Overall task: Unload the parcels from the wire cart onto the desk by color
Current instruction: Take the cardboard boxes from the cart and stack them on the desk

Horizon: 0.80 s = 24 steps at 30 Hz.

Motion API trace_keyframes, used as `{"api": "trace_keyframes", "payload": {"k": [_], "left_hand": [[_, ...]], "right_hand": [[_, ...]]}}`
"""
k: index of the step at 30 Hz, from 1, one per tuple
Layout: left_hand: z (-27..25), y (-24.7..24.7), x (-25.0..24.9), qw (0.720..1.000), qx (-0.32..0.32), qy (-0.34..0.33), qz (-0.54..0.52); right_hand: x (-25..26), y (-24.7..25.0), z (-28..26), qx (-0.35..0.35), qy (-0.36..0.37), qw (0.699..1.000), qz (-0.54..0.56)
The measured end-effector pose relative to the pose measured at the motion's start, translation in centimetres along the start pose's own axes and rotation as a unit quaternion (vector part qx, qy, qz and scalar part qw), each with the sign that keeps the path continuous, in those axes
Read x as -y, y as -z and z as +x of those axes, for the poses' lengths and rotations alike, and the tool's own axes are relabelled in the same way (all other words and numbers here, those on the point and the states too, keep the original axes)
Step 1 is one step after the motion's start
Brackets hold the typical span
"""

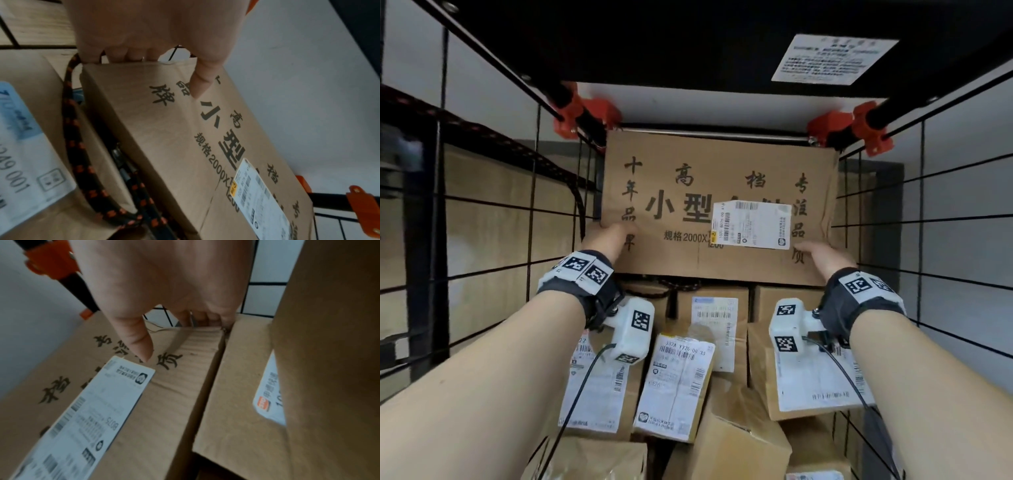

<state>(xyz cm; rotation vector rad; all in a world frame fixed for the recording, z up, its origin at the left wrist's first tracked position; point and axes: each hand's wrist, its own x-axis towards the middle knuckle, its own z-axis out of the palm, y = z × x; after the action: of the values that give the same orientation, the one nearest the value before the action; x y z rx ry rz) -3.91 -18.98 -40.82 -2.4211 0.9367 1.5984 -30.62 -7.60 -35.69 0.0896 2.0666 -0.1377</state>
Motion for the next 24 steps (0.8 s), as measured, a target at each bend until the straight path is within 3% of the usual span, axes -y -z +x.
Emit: {"api": "trace_keyframes", "payload": {"k": [5, 10, 16, 24], "left_hand": [[-0.6, 1.2, -0.5, 1.000, -0.001, 0.003, 0.007], [-2.4, 2.4, -1.8, 1.000, 0.012, 0.003, 0.006], [-5.1, 4.8, -1.0, 0.999, -0.016, -0.026, 0.020], [-11.6, 7.9, -0.9, 0.994, -0.033, -0.095, 0.033]], "right_hand": [[0.1, 1.3, -2.2, -0.001, 0.016, 0.999, 0.030], [-0.4, 2.3, -3.3, -0.054, 0.013, 0.996, 0.070], [-1.6, 3.6, -5.3, -0.053, 0.006, 0.988, 0.142], [-2.5, 6.4, -12.8, -0.061, 0.039, 0.986, 0.151]]}}
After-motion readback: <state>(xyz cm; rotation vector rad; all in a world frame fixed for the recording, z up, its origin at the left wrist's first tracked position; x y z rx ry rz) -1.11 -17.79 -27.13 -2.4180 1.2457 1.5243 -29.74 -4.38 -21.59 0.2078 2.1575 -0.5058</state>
